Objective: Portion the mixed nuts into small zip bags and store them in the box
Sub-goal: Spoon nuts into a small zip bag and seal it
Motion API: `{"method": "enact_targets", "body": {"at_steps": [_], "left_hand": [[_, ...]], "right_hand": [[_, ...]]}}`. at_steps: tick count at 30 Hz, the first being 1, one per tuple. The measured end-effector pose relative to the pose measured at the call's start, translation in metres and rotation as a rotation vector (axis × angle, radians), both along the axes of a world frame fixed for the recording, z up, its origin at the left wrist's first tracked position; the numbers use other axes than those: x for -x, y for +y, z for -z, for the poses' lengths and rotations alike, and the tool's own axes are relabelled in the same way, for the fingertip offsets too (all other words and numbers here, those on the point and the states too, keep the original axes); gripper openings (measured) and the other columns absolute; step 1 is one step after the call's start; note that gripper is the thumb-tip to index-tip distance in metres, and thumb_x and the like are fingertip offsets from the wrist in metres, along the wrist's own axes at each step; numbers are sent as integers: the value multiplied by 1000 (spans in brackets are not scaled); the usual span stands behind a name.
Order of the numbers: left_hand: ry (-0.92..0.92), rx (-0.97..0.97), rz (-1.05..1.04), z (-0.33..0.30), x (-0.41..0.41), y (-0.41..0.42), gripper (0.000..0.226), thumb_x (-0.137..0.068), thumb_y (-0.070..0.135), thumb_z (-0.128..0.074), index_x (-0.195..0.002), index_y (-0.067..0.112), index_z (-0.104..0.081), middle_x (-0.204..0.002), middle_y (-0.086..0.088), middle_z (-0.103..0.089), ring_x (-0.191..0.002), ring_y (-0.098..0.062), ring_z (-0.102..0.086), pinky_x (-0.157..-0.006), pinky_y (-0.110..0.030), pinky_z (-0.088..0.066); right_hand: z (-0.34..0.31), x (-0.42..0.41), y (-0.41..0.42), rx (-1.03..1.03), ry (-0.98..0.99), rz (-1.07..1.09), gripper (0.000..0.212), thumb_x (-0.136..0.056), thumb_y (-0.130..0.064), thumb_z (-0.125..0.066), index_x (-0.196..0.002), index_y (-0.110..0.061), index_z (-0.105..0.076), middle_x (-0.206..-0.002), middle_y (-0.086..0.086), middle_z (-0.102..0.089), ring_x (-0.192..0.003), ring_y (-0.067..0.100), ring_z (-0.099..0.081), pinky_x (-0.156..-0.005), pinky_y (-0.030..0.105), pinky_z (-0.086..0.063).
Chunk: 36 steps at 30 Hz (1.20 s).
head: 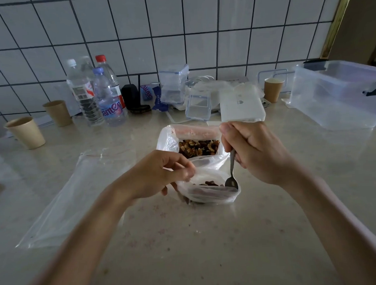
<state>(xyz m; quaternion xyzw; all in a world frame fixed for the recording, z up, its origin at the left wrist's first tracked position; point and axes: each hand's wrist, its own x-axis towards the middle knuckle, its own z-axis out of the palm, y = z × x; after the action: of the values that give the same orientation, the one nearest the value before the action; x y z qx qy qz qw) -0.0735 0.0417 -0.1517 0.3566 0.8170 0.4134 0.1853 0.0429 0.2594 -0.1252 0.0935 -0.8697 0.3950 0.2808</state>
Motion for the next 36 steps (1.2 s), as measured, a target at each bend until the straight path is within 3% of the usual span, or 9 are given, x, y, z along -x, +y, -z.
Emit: {"method": "enact_targets", "body": {"at_steps": [5, 10, 16, 19, 21, 24, 29, 32, 36], "left_hand": [[215, 60, -39, 5, -2, 5, 6, -94, 26, -75, -93, 30, -79, -81, 16, -76, -62, -9, -73, -51, -15, -51], [231, 71, -77, 2, 0, 4, 6, -90, 38, -77, -89, 32, -79, -78, 19, -76, -60, -6, -73, -48, -9, -46], [265, 97, -223, -3, 9, 0, 31, -85, 63, -66, -84, 33, -73, -66, 14, -74, -59, -1, -70, -56, -19, -48], [357, 62, -411, 5, 16, -2, 36, -89, 65, -64, -81, 30, -66, -62, 7, -71, -61, -7, -69, -62, -28, -48], [414, 63, -535, 11, 18, -3, 40, -89, 67, -63, -83, 28, -60, -71, 7, -68, -69, -12, -65, -63, -31, -47], [388, 98, -601, 19, 19, -2, 47, -85, 73, -63, -92, 26, -57, -83, 12, -64, -78, -5, -59, -64, -30, -43], [299, 148, -559, 26, 17, 4, 51, -86, 74, -60, -105, 27, -60, -90, 19, -63, -82, 0, -59, -68, -29, -46], [255, 77, -546, 26, 16, 7, 37, -86, 61, -72, -99, 27, -64, -91, 15, -68, -82, -3, -64, -66, -27, -49], [211, 66, -504, 27, 16, 11, 32, -85, 37, -80, -109, 25, -63, -100, 9, -70, -92, -12, -67, -78, -31, -58]], "right_hand": [[3, 1, 0, -25, 27, 6, 45, -111, -29, -40, -70, -15, -52, -51, -9, -47, -45, 10, -43, -49, 19, -34], [2, 5, 6, 136, 102, 87, 45, -113, -27, -40, -71, -17, -55, -48, -10, -52, -44, 9, -49, -50, 24, -41], [7, 13, 12, 381, 59, 159, 46, -112, -33, -39, -76, -13, -59, -49, 15, -55, -44, 29, -51, -42, 22, -36], [12, 19, 14, 546, -24, 175, 46, -112, -32, -41, -78, -9, -62, -52, 14, -59, -45, 29, -51, -39, 26, -34], [15, 21, 15, 666, -77, 182, 44, -112, -30, -41, -80, -8, -63, -53, 11, -62, -45, 26, -54, -38, 27, -35], [18, 22, 16, 766, -130, 214, 42, -112, -29, -41, -86, -7, -65, -61, 9, -66, -49, 23, -61, -39, 28, -39], [24, 26, 15, 683, -143, 261, 38, -112, -27, -42, -91, -6, -65, -68, 8, -69, -54, 20, -65, -42, 31, -44], [27, 25, 14, 494, -155, 265, 37, -111, -28, -42, -92, -7, -66, -68, 5, -72, -57, 20, -67, -41, 32, -46], [30, 26, 7, 402, -211, 234, 33, -110, -27, -45, -88, -12, -67, -74, 3, -76, -61, 19, -71, -42, 32, -49]]}}
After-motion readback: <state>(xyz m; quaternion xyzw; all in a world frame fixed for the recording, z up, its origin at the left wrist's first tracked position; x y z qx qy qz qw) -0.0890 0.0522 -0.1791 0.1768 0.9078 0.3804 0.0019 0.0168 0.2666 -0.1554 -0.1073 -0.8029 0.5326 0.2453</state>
